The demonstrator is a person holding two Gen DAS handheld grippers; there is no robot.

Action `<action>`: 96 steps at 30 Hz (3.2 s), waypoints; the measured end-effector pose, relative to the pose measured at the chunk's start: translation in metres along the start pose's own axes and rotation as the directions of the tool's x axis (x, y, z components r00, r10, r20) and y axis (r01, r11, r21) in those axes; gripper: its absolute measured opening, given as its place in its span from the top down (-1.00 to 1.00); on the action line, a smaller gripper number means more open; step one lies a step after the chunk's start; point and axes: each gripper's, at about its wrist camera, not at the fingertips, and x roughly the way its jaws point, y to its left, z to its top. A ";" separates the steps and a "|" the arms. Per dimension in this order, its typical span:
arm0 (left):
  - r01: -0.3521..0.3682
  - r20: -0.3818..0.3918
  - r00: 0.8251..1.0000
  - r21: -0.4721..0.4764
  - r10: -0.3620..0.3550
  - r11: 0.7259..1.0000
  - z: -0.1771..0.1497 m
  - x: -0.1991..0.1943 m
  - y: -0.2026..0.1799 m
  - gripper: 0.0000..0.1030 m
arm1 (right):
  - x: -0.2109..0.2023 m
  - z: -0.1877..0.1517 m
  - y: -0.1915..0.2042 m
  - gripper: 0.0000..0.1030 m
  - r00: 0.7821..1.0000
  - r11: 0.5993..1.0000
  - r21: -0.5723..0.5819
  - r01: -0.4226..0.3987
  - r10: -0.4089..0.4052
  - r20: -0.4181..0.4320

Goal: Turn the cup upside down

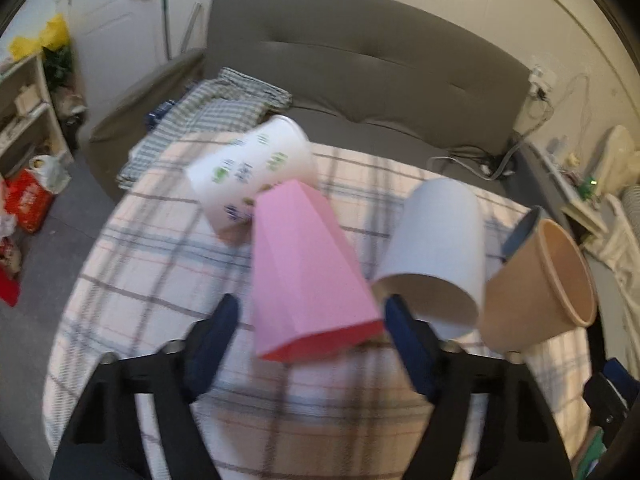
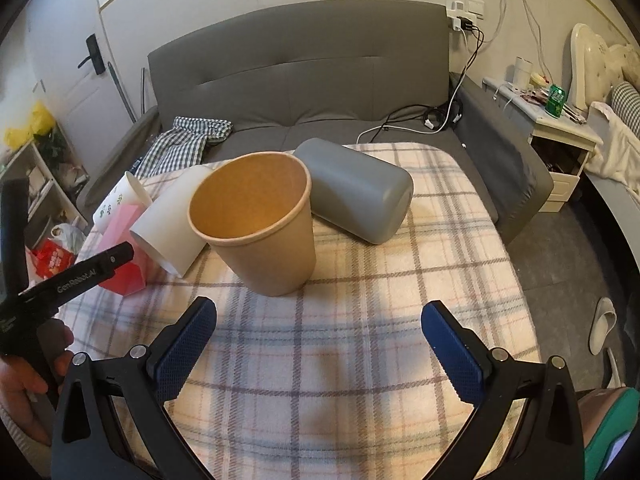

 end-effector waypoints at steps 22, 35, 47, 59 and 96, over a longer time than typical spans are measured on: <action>0.080 -0.050 0.996 0.120 -0.075 0.990 -0.090 -0.088 -0.029 -0.32 | -0.066 -0.010 0.011 -1.00 0.997 0.999 -0.029 -0.034 0.036 0.070; 0.051 -0.080 0.996 0.167 -0.038 0.985 -0.120 -0.104 -0.043 -0.62 | -0.095 -0.032 0.016 -1.00 0.998 0.996 -0.083 -0.010 0.015 0.068; 0.064 0.006 0.998 0.149 -0.065 0.987 -0.107 -0.149 -0.020 -0.66 | -0.120 -0.029 0.040 -1.00 0.998 0.989 -0.148 -0.001 0.010 0.057; -0.125 0.094 0.989 0.078 0.118 0.989 -0.081 -0.157 0.059 -0.73 | -0.098 -0.024 0.111 -1.00 0.990 0.970 -0.229 -0.081 0.051 -0.132; -0.076 -0.068 0.995 -0.026 0.074 0.997 -0.084 -0.095 0.127 -0.73 | 0.065 -0.026 0.187 -0.10 0.799 0.965 -0.211 -0.156 -0.002 -0.601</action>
